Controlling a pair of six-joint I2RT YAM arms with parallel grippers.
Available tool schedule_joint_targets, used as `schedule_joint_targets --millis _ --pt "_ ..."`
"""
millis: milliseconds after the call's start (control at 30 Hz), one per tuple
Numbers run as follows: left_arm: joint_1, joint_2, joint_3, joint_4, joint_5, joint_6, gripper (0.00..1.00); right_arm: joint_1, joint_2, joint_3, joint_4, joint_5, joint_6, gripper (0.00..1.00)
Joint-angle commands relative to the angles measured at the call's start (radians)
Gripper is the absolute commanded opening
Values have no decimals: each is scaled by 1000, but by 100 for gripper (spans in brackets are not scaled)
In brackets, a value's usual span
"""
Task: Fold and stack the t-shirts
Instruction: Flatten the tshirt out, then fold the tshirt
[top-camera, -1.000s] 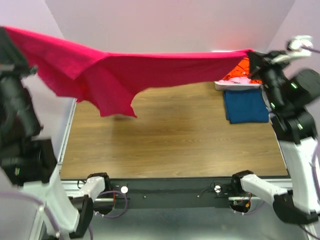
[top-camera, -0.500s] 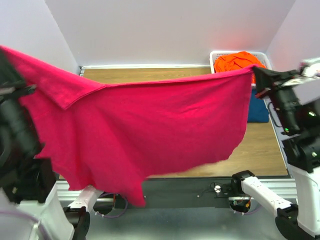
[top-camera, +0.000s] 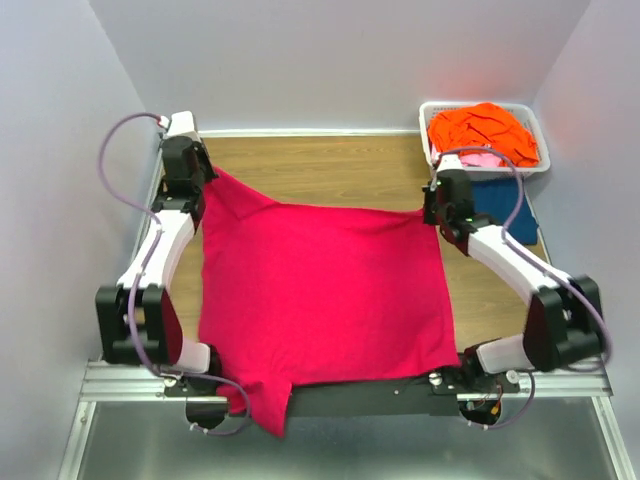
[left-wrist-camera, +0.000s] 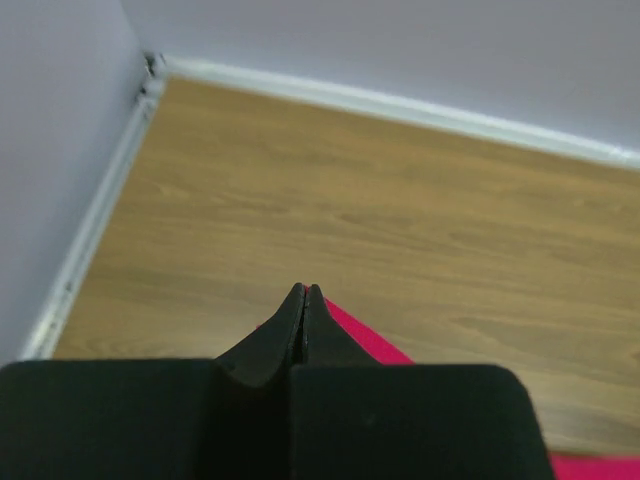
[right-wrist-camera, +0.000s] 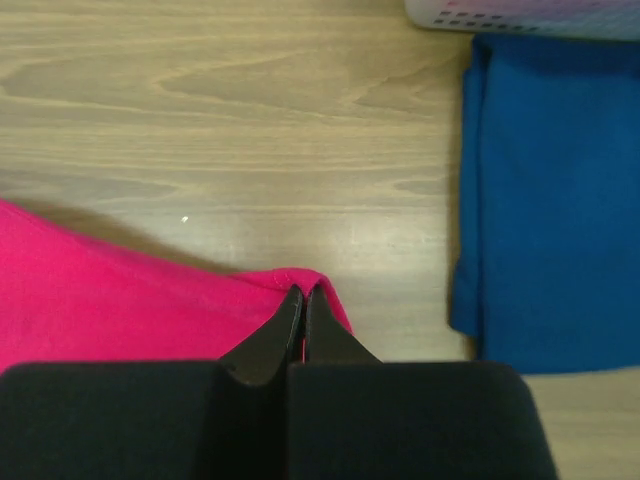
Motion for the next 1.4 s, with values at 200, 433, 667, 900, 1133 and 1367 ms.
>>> schedule_joint_targets --millis 200,433,667,900,1133,1367 --pt "1 358 134 180 65 -61 0 -85 400 72 351 41 7 1" --pt "2 427 189 171 89 -67 0 -146 508 159 358 3 -10 1" --pt "24 380 176 111 88 -96 0 -171 542 208 354 -19 -23 1" --pt "48 318 189 -13 92 -147 0 -189 519 221 343 -22 -25 1" --pt "50 252 156 -134 100 -198 0 -190 491 221 309 -31 -19 1" --pt "48 191 70 -167 126 -256 0 -189 471 210 280 -14 -19 1"
